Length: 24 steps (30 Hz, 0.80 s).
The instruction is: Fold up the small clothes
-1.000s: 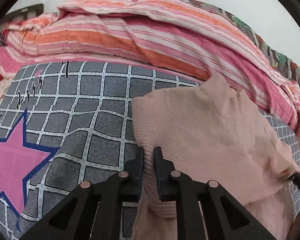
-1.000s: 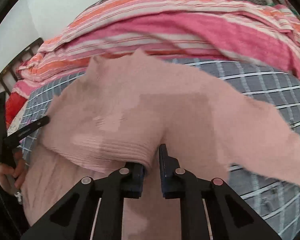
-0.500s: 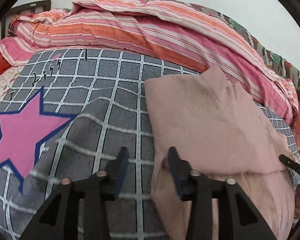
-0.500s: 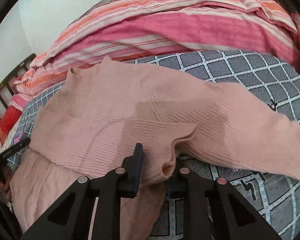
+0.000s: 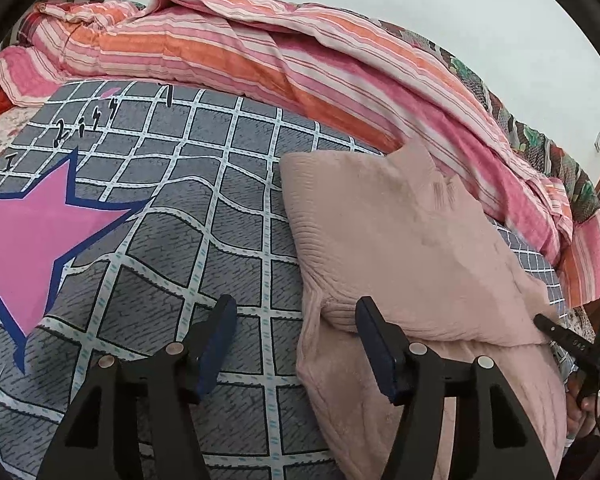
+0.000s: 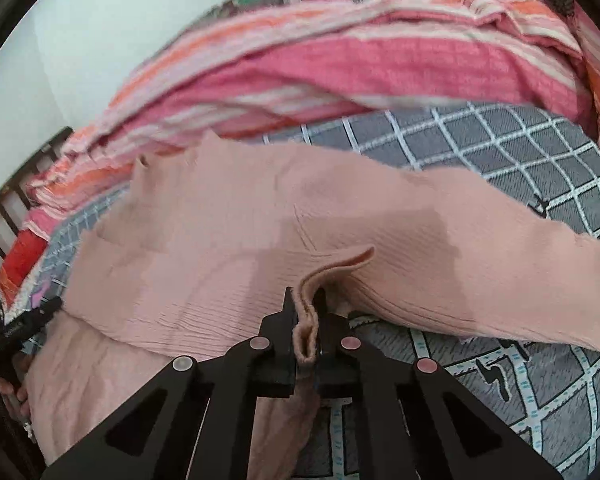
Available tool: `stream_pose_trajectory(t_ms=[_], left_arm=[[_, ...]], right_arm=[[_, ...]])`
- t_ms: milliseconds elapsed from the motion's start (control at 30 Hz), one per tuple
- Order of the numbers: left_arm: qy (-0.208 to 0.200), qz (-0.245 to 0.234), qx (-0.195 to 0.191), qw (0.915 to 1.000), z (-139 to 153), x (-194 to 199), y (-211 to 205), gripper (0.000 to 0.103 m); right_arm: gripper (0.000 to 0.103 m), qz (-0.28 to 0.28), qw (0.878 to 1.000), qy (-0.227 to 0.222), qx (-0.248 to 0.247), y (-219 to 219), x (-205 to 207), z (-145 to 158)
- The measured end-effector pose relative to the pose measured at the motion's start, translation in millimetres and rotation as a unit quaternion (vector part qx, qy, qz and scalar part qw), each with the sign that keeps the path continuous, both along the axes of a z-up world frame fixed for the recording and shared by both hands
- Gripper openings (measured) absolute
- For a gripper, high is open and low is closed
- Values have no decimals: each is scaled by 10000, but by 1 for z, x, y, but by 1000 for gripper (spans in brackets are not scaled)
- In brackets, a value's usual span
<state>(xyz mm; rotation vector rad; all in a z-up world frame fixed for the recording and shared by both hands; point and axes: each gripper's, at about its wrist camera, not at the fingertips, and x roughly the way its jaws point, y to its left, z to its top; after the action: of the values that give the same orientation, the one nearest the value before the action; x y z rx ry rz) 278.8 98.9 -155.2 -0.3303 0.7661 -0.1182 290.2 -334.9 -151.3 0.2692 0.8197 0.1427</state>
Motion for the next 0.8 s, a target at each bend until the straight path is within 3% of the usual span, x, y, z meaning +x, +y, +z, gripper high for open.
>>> stream_pose_trajectory(t_ms=[300, 367, 433, 500, 633, 800], left_arm=[[3, -57, -52, 10000, -1, 1, -1, 64], [-3, -95, -64, 9999, -1, 1, -2, 66], [-19, -133, -105, 9999, -1, 1, -2, 68], [-22, -143, -142, 9998, -1, 2, -1, 69], [-36, -167, -177, 9997, -1, 2, -1, 71], [-25, -178, -175, 9997, -1, 2, -1, 73]], right_arm=[[19, -36, 9999, 85, -59, -2, -7, 6], [38, -107, 9997, 80, -202, -9, -17, 19], [77, -312, 9980, -240, -491, -26, -39, 35], [92, -650, 9933, -570, -770, -53, -65, 46], [93, -1327, 9861, -408, -913, -126, -101, 40], [93, -1978, 9802, -22, 95, -208, -134, 12]])
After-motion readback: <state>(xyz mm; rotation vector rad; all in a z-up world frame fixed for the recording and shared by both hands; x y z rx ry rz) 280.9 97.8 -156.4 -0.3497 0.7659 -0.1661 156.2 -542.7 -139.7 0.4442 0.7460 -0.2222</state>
